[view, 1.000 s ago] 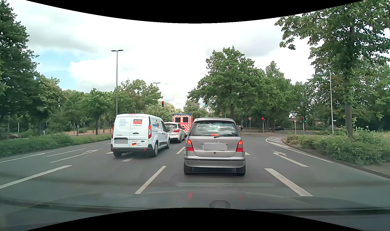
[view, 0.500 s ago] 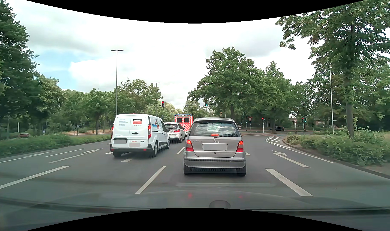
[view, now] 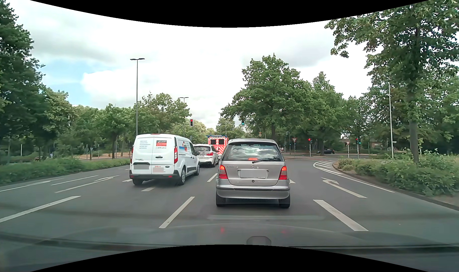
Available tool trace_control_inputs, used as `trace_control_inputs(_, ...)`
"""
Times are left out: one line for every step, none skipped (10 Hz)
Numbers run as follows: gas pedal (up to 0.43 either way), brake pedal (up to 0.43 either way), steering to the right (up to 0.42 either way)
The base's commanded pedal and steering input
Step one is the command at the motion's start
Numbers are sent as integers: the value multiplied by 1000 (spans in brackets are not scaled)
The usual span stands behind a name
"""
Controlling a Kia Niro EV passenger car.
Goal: Follow the waypoints while adhering to traffic rules and regulations
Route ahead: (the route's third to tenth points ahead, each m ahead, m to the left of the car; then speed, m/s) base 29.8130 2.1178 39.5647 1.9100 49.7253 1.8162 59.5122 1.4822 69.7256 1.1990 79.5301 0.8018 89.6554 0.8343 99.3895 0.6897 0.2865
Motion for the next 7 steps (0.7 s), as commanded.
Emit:
trace_control_inputs(0,91,-7)
trace_control_inputs(0,98,-7)
trace_control_inputs(0,91,-7)
trace_control_inputs(0,91,-7)
trace_control_inputs(0,85,-7)
trace_control_inputs(0,49,-7)
trace_control_inputs(0,18,-7)
